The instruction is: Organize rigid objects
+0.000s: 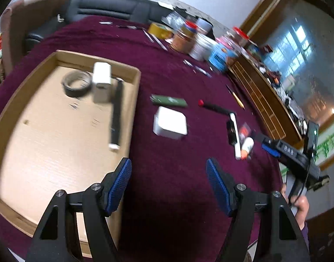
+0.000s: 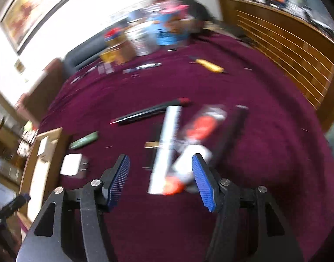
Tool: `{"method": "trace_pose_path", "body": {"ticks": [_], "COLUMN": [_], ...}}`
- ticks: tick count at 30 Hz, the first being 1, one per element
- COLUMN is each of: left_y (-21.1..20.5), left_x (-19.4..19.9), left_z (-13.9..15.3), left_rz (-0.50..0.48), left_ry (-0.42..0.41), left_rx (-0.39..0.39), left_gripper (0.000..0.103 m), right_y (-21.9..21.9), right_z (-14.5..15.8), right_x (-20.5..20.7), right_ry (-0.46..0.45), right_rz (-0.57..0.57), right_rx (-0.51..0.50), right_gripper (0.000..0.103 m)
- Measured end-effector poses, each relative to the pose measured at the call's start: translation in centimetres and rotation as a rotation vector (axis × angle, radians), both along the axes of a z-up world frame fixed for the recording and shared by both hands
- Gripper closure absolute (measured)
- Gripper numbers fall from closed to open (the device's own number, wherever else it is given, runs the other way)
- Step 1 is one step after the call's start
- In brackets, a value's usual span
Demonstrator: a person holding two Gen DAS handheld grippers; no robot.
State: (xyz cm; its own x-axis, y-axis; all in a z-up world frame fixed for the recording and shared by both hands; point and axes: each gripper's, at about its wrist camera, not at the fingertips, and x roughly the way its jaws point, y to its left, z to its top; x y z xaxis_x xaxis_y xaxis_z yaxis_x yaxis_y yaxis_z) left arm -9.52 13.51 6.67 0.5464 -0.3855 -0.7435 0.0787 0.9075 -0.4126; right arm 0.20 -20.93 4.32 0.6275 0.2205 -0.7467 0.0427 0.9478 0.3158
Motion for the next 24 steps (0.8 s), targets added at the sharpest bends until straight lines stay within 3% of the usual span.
{"method": "trace_pose_path", "body": {"ticks": [7,11,17,21,24], "left_y": [-3.2,-3.5,-3.7,-4.3,-5.1], "left_x": [-0.7,-1.1,-0.9,-0.4,0.3], "left_z": [-0.6,-0.2,-0.3,-0.6,-0.8], "left_rz": [-0.044,-0.049,-0.040,-0.062,-0.075], "left_ry": [0.028,0.017,0.011,0.022,0.027], "left_rx": [0.044,0.060,0.074,0.078,0.102], "left_gripper": [0.038,0.038,0.038,0.038,0.038], "right_y": [-3.9,-3.6,1.9,3.6,2.3], "right_z": [-1.7,-3.4,-3.8,-3.6,-2.8], "right_x": [2.0,3.8,2.9,1.5,0.9], "right_ry": [0.048,0.101,0.090,0.099,0.050], "right_rz": [-0.101,-0.080,0.161,0.369,0.349], "right_rx": [-0.050,-0.019,-0.080,0.031,0.032], "right_gripper": [0.045,0.045,0.055,0.055,0.052]}}
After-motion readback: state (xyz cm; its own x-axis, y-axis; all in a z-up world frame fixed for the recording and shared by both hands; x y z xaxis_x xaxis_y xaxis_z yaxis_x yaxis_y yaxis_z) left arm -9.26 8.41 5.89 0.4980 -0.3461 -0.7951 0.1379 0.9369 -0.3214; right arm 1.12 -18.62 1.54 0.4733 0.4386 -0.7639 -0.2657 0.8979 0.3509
